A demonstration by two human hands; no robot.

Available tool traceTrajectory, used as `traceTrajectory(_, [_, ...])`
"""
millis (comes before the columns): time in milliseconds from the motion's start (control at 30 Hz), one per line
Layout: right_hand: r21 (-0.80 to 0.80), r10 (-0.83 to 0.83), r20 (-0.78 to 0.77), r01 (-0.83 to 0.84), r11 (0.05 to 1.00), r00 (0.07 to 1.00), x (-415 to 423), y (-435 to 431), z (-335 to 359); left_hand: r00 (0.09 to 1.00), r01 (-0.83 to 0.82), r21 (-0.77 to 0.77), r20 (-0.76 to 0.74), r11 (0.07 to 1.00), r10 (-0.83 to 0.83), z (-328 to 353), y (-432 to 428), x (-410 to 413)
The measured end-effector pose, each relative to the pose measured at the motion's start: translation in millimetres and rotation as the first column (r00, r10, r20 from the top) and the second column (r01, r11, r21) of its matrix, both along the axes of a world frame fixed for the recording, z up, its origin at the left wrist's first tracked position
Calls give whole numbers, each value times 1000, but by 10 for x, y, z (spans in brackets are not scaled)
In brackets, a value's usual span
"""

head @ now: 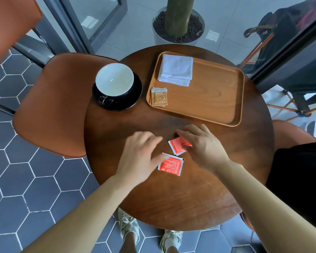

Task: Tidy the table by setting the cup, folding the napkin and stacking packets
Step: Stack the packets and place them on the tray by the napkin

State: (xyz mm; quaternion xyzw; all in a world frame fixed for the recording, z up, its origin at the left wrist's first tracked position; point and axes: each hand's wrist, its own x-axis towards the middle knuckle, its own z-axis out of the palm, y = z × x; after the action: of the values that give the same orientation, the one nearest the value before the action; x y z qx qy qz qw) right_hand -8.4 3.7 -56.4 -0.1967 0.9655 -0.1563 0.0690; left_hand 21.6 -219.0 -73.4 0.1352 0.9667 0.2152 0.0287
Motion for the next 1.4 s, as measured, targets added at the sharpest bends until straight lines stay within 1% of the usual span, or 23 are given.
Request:
traceTrajectory(67, [45, -18, -37, 19, 999, 999, 11, 7, -25, 986, 164, -61, 46, 985, -161, 33, 99, 75])
traceTrajectory(133, [72, -88, -21, 89, 993, 996, 10, 38, -35, 971, 235, -144, 80, 961, -226, 37, 166, 88])
traceTrajectory(200, [79, -161, 40, 157, 984, 986, 24, 77, -36, 968, 244, -172, 94, 954, -231, 46, 225, 85])
traceTrajectory(267, [30, -219, 62, 217, 976, 974, 63, 107, -5, 972, 230, -193, 97, 954, -215, 73, 290, 72])
traceTrajectory(300, [-19, -253, 48, 254, 967, 966, 87, 124, 19, 974, 220, -205, 99, 954, -203, 88, 315, 59])
traceTrajectory(367, [-109, -316, -41, 310, 944, 948, 143, 165, 66, 977, 207, -221, 105, 953, -188, 114, 341, 31])
traceTrajectory(433, [-124, -315, -132, 300, 946, 940, 217, 191, 106, 978, 203, -199, 92, 959, -188, 142, 341, 25])
traceTrajectory(467, [-105, -288, -138, 275, 956, 948, 256, 205, 105, 980, 196, -168, 67, 966, -187, 156, 328, 34])
traceTrajectory(533, [-77, -239, -58, 234, 969, 969, 350, 233, 72, 983, 173, -73, -42, 982, -176, 140, 294, 76])
traceTrajectory(600, [-135, -255, -2, 252, 958, 967, 455, 262, 14, 964, 179, -25, -194, 984, -180, 87, 260, 141])
traceTrajectory(633, [-182, -286, -10, 280, 943, 958, 499, 278, -13, 947, 195, -34, -254, 980, -197, 57, 235, 170])
traceTrajectory(667, [-219, -328, -28, 314, 924, 944, 535, 289, -32, 933, 216, -50, -284, 975, -221, 26, 198, 195])
traceTrajectory(733, [-244, -406, -44, 385, 890, 913, 578, 300, -63, 931, 254, -69, -252, 965, -263, -24, 97, 252])
traceTrajectory(800, [-214, -439, -32, 423, 881, 898, 574, 300, -89, 953, 241, -52, -178, 969, -247, -58, -3, 323])
traceTrajectory(900, [-116, -418, 14, 417, 902, 908, 529, 290, -111, 991, 87, -27, -102, 996, -90, -84, -57, 409])
traceTrajectory(967, [-57, -407, 32, 409, 911, 913, 490, 274, -102, 998, -21, -51, -67, 998, 18, -86, -13, 411])
traceTrajectory(1067, [7, -414, 66, 414, 910, 908, 443, 250, -79, 995, -90, -104, -51, 991, 85, -92, 88, 362])
traceTrajectory(1200, [-1, -487, 177, 495, 869, 855, 379, 277, -46, 996, -79, -87, -54, 993, 74, -86, 217, 306])
traceTrajectory(1367, [-77, -511, 258, 545, 835, 820, 415, 312, -44, 997, -71, -39, 9, 997, 71, -23, 266, 235])
traceTrajectory(1400, [-100, -525, 276, 568, 817, 805, 435, 322, -48, 999, -31, -33, 19, 999, 32, -1, 273, 216])
